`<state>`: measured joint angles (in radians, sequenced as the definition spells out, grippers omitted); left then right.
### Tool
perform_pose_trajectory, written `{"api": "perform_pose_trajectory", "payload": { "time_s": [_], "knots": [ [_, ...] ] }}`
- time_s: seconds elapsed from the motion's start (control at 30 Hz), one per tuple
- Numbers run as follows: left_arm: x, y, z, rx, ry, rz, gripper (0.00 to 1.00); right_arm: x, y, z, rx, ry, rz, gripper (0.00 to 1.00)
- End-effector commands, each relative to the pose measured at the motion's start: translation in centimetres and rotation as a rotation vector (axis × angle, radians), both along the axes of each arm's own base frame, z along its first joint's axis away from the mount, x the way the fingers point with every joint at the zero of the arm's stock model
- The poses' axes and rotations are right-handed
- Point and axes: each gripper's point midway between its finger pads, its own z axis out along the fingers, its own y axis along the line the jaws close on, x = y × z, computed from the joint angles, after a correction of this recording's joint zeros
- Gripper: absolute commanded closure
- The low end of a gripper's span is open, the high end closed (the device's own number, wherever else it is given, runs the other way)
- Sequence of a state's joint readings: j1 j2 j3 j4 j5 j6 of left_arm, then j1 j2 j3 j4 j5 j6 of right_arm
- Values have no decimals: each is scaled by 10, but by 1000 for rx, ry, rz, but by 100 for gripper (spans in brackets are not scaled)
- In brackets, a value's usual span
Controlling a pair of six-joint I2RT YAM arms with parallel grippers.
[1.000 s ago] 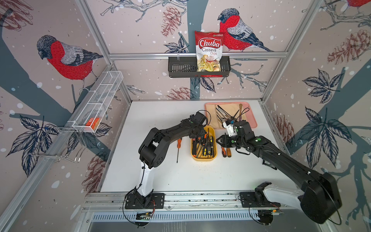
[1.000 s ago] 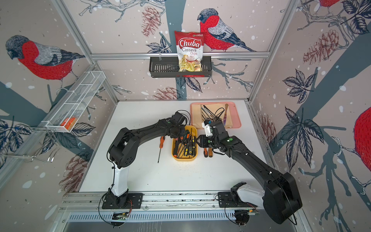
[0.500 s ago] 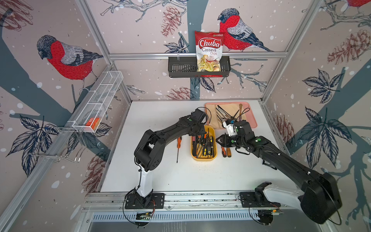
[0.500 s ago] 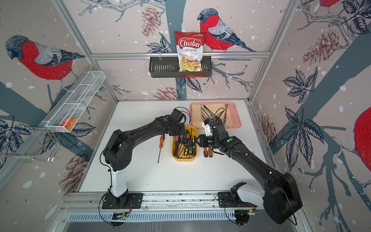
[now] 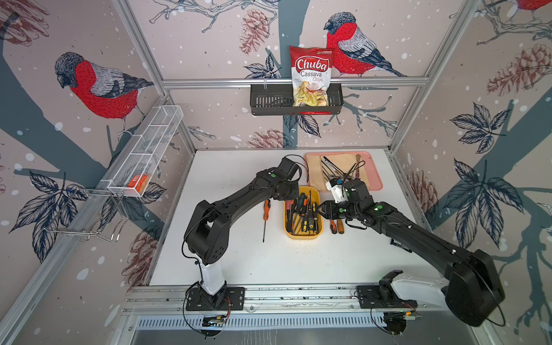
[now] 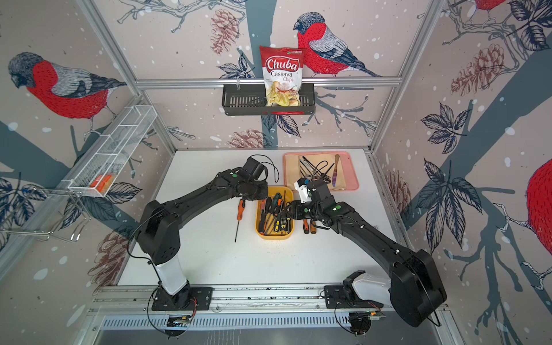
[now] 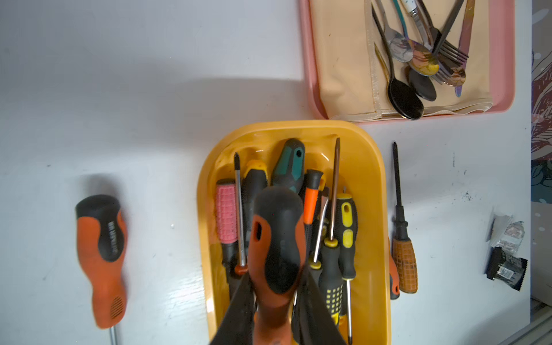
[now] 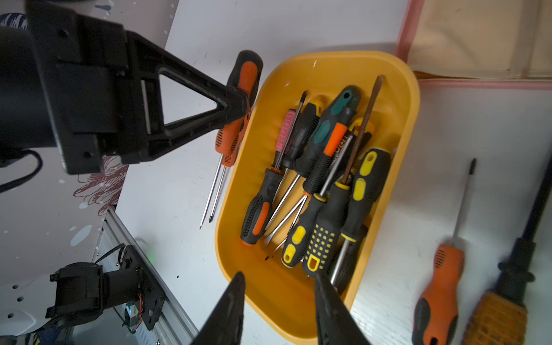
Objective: Take out the screwdriver from the storage box
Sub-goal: Pick up the screwdriver from the storage box, then place the screwdriver at the center of the board.
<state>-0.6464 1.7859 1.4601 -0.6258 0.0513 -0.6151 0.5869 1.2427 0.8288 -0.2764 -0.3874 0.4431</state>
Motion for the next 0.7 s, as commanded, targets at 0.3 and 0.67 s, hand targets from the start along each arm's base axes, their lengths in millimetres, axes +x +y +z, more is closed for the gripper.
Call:
{"api": "perform_pose_trajectory", "payload": {
  "time_s": [0.3,0.67],
  "knots": [
    [-21,86,-7,86,14,47,95,3,46,2,13,-11,41,61],
    [-21,137,-41,119,35,86,96,-4,68,-6,-4,8,46,61]
  ]
}}
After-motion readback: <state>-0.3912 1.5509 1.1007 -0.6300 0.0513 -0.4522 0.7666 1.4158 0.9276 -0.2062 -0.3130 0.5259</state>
